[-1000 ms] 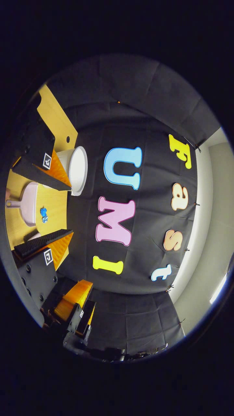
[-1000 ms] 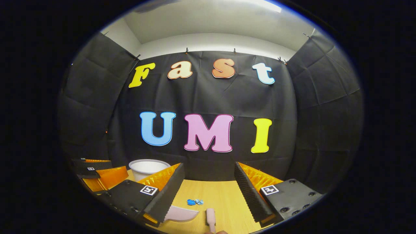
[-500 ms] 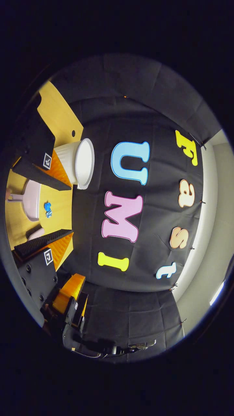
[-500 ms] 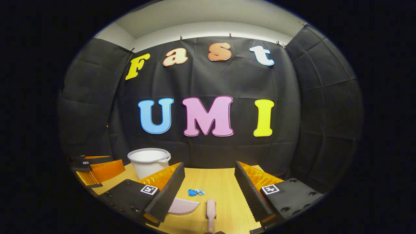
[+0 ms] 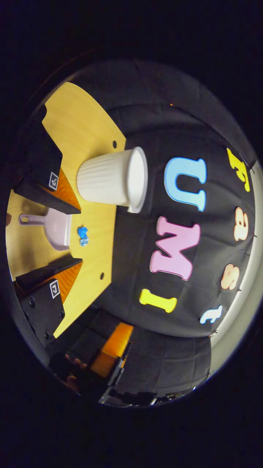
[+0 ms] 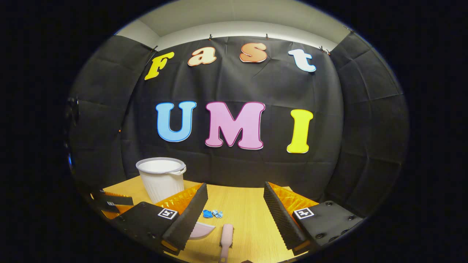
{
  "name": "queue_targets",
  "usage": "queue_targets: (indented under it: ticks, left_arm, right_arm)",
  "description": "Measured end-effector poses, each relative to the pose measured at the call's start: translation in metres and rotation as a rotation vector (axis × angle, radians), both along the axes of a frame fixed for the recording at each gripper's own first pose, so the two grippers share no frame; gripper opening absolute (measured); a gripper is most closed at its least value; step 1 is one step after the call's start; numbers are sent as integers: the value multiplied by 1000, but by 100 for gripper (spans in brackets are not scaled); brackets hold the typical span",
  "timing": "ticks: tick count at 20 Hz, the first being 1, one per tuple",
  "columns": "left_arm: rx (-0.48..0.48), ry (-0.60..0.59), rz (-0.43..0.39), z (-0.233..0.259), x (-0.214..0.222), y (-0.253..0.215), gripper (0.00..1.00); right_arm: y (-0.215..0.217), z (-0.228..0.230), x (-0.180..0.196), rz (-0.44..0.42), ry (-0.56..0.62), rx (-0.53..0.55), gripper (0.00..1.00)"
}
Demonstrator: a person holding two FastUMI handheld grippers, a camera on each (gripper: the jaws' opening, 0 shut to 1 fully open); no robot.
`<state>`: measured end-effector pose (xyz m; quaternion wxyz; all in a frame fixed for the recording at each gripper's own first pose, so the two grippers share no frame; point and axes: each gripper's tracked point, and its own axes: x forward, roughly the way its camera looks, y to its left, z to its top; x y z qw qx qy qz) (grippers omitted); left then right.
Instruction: Pick up the small broom and dustpan from the desktop, sweep the trash into the dustpan with the broom, and then empty the trash into the garbage bin.
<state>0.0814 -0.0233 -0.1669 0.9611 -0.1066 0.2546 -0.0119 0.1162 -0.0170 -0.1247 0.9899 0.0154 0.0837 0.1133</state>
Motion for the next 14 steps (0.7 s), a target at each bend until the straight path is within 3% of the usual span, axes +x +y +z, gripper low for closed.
queue_targets:
  ticks: [2,3,4,6,13,14]
  left_arm:
    - [-31,52,12,-22,2,-7,73]
    - [-31,83,28,-29,5,-5,73]
    - [-22,118,35,-36,7,-4,73]
    - [30,224,50,-62,10,-2,73]
    - [28,565,5,-125,20,-5,73]
    - [23,597,-1,-129,22,-5,73]
  right_arm:
    - [-8,-12,8,6,11,-14,96]
    - [-10,-21,12,14,22,-18,99]
    - [-12,-30,14,22,38,-21,96]
    - [-14,-50,18,40,79,-18,99]
    - [-29,-136,-5,82,366,58,99]
    - [-27,-150,-12,102,430,80,94]
